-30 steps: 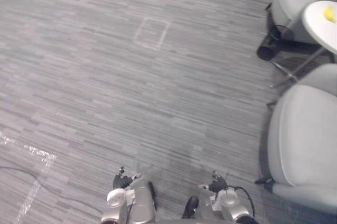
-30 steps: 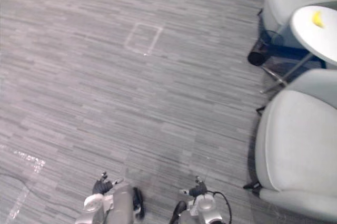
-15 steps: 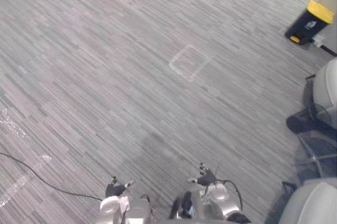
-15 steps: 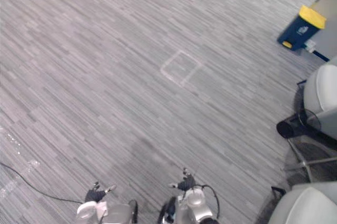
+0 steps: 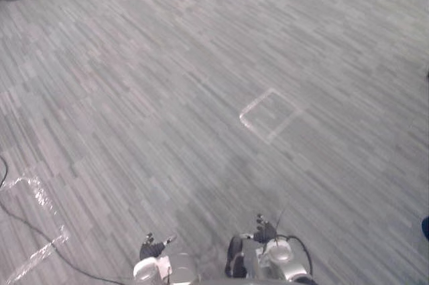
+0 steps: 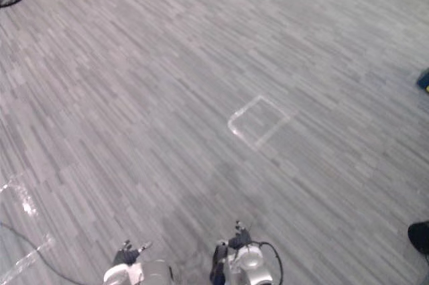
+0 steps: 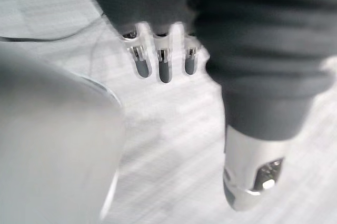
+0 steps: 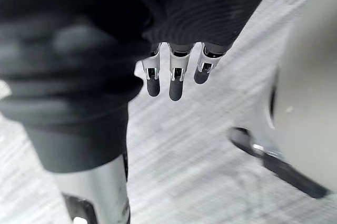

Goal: Organize the slippers on the shoe rack

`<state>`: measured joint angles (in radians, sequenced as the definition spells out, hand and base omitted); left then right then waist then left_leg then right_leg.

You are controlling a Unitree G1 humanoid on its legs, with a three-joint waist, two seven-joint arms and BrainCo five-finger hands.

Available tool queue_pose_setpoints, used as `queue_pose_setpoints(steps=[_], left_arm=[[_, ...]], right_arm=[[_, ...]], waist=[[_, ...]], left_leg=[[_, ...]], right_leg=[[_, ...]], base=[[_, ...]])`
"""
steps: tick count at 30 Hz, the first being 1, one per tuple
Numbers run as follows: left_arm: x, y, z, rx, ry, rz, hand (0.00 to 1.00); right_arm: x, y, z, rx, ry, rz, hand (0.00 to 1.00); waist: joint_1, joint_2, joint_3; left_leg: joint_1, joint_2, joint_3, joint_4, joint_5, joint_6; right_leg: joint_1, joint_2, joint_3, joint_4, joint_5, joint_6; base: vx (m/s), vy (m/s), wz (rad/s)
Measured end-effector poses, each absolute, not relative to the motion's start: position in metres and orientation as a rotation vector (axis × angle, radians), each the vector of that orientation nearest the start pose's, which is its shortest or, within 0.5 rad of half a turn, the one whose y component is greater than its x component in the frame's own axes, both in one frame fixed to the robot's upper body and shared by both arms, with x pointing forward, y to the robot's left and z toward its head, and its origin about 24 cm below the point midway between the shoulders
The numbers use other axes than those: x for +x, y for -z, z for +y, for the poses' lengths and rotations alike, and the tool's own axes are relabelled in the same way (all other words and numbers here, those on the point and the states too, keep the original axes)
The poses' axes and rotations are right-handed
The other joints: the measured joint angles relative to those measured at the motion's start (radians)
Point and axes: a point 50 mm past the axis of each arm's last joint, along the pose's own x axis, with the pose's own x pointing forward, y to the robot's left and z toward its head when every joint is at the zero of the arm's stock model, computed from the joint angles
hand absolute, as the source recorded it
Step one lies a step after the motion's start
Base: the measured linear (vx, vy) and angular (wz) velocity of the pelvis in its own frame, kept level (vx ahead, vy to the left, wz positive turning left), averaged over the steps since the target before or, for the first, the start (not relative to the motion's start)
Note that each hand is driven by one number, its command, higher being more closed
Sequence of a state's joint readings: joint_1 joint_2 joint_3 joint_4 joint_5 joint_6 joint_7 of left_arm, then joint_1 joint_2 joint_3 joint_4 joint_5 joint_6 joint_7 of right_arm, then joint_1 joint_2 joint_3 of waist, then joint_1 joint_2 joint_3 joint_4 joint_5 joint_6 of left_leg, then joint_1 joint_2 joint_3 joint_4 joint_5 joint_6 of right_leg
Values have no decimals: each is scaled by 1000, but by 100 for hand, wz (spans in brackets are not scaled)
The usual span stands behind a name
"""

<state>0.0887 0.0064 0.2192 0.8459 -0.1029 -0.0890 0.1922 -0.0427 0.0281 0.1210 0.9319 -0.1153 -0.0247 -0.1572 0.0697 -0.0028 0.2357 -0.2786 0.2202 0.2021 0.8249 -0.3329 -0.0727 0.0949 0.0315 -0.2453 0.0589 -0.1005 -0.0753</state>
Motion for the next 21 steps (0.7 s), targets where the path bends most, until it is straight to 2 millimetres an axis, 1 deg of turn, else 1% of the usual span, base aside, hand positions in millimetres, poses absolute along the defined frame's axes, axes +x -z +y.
queue_pose_setpoints(steps=[1, 2, 3, 4, 5, 6, 7, 8, 9, 10, 11, 12, 13, 14, 15, 16, 17, 18, 19, 20, 21], left_arm=[[137, 132, 203, -93, -475, 807, 0], [139, 131, 203, -94, -474, 797, 0], [140, 131, 203, -94, -474, 797, 0], [139, 132, 201, -101, -473, 804, 0], [137, 134, 200, -106, -473, 812, 0], [138, 133, 204, -97, -477, 808, 0], [140, 132, 206, -90, -476, 805, 0], [140, 132, 207, -89, -476, 810, 0], [139, 133, 207, -86, -474, 818, 0], [138, 134, 208, -75, -469, 828, 0], [136, 136, 208, -64, -461, 843, 0], [131, 138, 210, -56, -462, 868, 0], [125, 141, 211, -42, -459, 890, 0], [121, 142, 212, -28, -452, 905, 0], [121, 143, 211, -30, -452, 907, 0], [120, 143, 210, -35, -451, 909, 0], [120, 143, 209, -36, -450, 910, 0], [120, 144, 208, -37, -448, 913, 0], [120, 144, 206, -39, -445, 918, 0], [119, 145, 204, -37, -437, 921, 0], [120, 145, 203, -30, -425, 923, 0]], right_arm=[[179, 129, -124, -212, -44, 814, 0], [182, 128, -124, -215, -43, 804, 0], [182, 128, -124, -217, -40, 803, 0], [179, 129, -126, -224, -37, 814, 0], [174, 133, -127, -228, -39, 843, 0], [171, 135, -123, -219, -44, 853, 0], [169, 135, -119, -211, -50, 855, 0], [167, 136, -119, -208, -50, 862, 0], [165, 137, -119, -207, -49, 868, 0], [161, 139, -119, -205, -50, 878, 0], [160, 139, -120, -205, -52, 883, 0], [160, 139, -119, -201, -58, 883, 0], [162, 138, -119, -200, -61, 871, 0], [163, 137, -119, -201, -64, 865, 0], [165, 137, -119, -203, -66, 863, 0], [166, 137, -121, -209, -66, 861, 0], [167, 137, -122, -211, -66, 863, 0], [170, 135, -122, -218, -68, 852, 0], [173, 134, -123, -229, -73, 844, 0], [175, 133, -123, -244, -81, 838, 0], [175, 133, -122, -247, -87, 836, 0]], waist=[[6, -17, 14], [9, -23, 21], [12, -22, 22], [19, -8, 22], [31, -14, 17], [32, -31, 14], [28, -47, 11], [28, -47, 11], [26, -50, 11], [25, -53, 14], [22, -46, 21], [12, -34, 28], [-11, -36, 22], [-28, -38, 20], [-28, -38, 20], [-28, -37, 21], [-28, -35, 22], [-28, -29, 26], [-31, -24, 29], [-32, -23, 30], [-34, -25, 29]], left_leg=[[-48, -64, -41, -197, 22, -4], [-54, -105, -92, -358, 84, -11], [-51, -119, -126, -453, 128, -16], [-42, -125, -175, -566, 251, -44], [-14, -131, -177, -549, 355, -23], [-17, -145, -165, -522, 325, -2], [-21, -150, -151, -474, 272, 18], [-3, -148, -131, -446, 236, 32], [15, -147, -119, -439, 217, 45], [71, -151, -84, -435, 176, 67], [149, -155, -60, -444, 137, 74], [213, -157, -45, -463, 119, 78], [264, -160, -33, -495, 115, 85], [325, -159, -19, -540, 112, 89], [352, -157, -9, -565, 111, 90], [386, -150, 12, -598, 108, 86], [402, -146, 24, -613, 107, 85], [431, -138, 50, -644, 104, 79], [452, -133, 67, -665, 100, 72], [484, -133, 93, -688, 90, 56], [507, -137, 99, -693, 78, 38]], right_leg=[[35, -28, 28, -20, -15, 23], [62, -46, 41, -28, -29, 40], [83, -51, 51, -35, -40, 50], [124, -50, 78, -50, -65, 79], [158, -62, 106, -43, -97, 91], [155, -80, 113, -23, -112, 93], [123, -101, 119, 76, -119, 88], [73, -118, 123, 221, -120, 91], [44, -129, 124, 299, -120, 94], [-29, -169, 112, 517, -85, 119], [-93, -218, 75, 723, -67, 110], [-121, -247, 25, 828, -78, 96], [-143, -266, -26, 869, -93, 89], [-167, -268, -82, 842, -127, 90], [-186, -260, -112, 797, -145, 93], [-229, -242, -157, 689, -162, 98], [-253, -228, -177, 623, -161, 97], [-295, -201, -211, 485, -142, 94], [-316, -178, -230, 360, -95, 93], [-332, -153, -241, 196, -16, 94], [-339, -144, -238, 126, 27, 92]], base=[[477, 111, -65], [463, 137, -64], [360, 167, -59], [453, 258, -71], [545, 321, -64], [538, 295, -50], [546, 269, -32], [450, 217, -33], [442, 239, -43], [421, 219, -60], [509, 252, -69], [423, 197, -53], [404, 158, -26], [329, 93, -17], [408, 74, -25], [345, 41, -31], [414, 39, -47], [415, 28, -46], [503, 12, -54], [532, -33, -36], [480, -69, -25]])
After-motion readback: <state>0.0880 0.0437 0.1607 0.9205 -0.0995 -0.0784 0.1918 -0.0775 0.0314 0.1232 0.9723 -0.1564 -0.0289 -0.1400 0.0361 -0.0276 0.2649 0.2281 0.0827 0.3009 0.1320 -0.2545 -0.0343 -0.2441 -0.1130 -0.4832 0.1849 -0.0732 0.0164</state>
